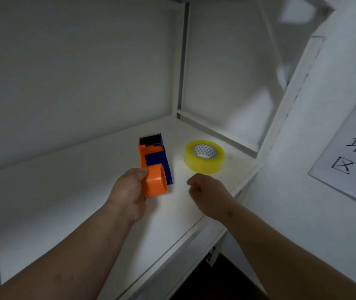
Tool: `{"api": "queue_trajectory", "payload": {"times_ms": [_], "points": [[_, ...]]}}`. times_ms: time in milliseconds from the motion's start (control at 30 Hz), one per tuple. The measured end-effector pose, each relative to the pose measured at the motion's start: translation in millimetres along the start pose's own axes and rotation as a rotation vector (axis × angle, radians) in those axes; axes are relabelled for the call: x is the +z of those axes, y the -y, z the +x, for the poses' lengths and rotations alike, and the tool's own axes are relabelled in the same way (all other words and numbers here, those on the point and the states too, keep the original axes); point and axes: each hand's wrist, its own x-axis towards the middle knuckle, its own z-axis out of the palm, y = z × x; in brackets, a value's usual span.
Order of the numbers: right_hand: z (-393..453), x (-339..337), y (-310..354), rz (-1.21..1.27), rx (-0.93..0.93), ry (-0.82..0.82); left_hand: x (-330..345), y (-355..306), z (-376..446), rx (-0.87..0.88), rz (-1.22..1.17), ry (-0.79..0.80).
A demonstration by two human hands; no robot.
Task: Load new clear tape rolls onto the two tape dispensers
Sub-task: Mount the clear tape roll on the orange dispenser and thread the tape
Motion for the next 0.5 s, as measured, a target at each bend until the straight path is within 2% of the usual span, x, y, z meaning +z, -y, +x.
{"api": "queue_trajectory", "payload": {"times_ms": [133,333,500], "points": [[44.6,-17.2,-27.4,-0.088,-0.082,-0.044,19.1,3.7,21.2,0.038,-0.006,-0.078],[97.3,-43.7,-69.9,-0.356,-0.227,-0.122,56.4,8.6,39.2,0.083,-0.034,-0.227],[127.4,-42.9,-77.0,-0.498,-0.297,0.024,68.7,13.9,44.9,0.100,-0.049,-0.298]]}}
